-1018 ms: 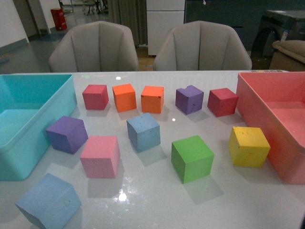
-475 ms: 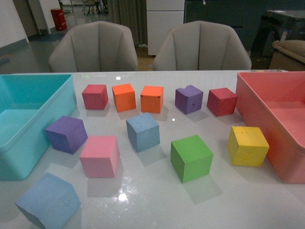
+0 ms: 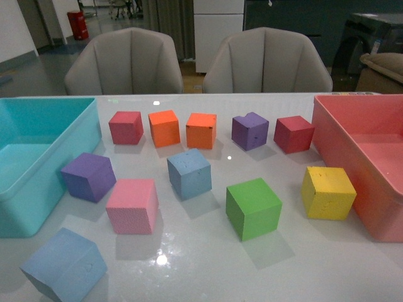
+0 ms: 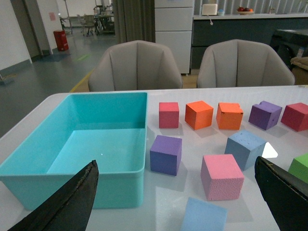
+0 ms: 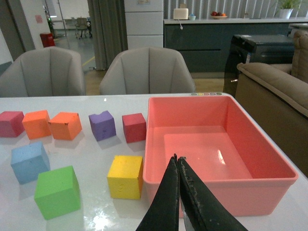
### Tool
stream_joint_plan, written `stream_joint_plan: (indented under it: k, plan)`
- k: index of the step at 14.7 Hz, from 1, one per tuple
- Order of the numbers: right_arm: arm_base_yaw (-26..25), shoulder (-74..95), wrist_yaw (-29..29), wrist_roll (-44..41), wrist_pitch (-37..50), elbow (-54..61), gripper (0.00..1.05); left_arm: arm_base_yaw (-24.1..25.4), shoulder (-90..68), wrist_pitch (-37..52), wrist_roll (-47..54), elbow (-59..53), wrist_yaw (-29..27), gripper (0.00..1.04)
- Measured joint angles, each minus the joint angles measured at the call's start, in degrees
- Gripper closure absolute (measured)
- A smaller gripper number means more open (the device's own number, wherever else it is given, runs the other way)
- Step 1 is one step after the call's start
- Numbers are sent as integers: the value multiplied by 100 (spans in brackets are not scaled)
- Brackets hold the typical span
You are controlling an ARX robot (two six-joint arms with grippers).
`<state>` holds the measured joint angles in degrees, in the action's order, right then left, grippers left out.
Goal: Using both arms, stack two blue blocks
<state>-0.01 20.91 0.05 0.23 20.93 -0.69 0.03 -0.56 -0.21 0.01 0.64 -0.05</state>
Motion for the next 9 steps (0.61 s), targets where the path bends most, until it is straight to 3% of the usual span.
stream_joint_plan:
  k: [9]
  plan:
    - [0, -1010, 0, -2, -994, 0, 103, 0, 0, 2, 0, -2, 0, 7]
